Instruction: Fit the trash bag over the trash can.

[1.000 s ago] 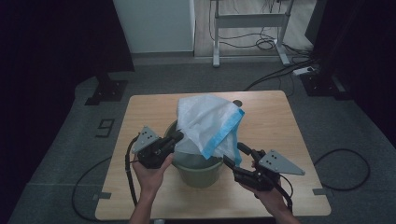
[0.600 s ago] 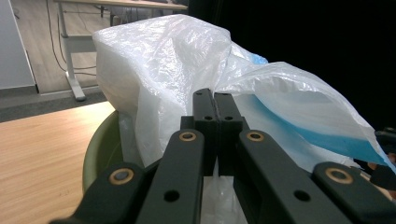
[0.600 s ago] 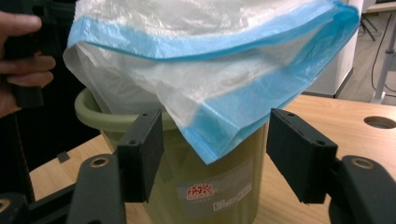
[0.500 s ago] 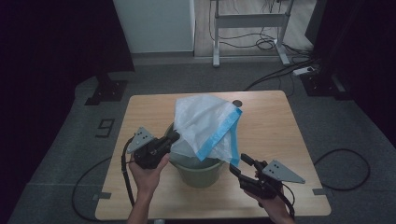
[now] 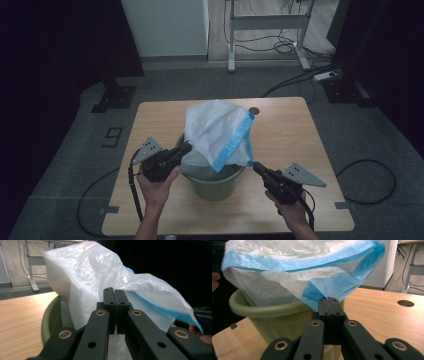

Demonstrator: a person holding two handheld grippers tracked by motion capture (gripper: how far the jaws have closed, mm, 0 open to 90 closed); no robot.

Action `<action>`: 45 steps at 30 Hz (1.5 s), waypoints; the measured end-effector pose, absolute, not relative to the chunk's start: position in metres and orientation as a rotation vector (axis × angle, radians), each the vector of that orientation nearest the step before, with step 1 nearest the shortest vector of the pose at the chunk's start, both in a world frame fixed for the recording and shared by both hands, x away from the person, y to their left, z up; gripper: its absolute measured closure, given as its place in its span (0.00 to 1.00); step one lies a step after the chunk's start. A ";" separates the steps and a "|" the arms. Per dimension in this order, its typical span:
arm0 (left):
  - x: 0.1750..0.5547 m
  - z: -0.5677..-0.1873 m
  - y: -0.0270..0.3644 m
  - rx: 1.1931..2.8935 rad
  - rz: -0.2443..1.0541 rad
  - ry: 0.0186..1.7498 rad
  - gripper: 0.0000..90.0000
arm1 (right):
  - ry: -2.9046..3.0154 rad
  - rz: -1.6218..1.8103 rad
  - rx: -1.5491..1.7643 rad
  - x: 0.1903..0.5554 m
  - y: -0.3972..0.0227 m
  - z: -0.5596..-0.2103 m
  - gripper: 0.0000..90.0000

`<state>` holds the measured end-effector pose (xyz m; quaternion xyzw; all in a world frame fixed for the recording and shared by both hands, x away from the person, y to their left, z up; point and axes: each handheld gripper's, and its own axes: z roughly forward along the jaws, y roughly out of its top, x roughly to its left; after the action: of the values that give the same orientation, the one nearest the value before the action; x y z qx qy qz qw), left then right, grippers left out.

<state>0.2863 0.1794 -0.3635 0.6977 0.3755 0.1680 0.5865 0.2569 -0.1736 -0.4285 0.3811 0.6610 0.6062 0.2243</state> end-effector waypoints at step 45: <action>0.285 -0.378 0.166 1.690 0.308 0.847 1.00 | 1.807 1.641 1.079 0.226 -0.174 -0.435 0.40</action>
<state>0.2848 0.1663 -0.3778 0.7218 0.3615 0.1314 0.5754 0.2264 -0.1740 -0.4353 0.3931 0.6583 0.5978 0.2340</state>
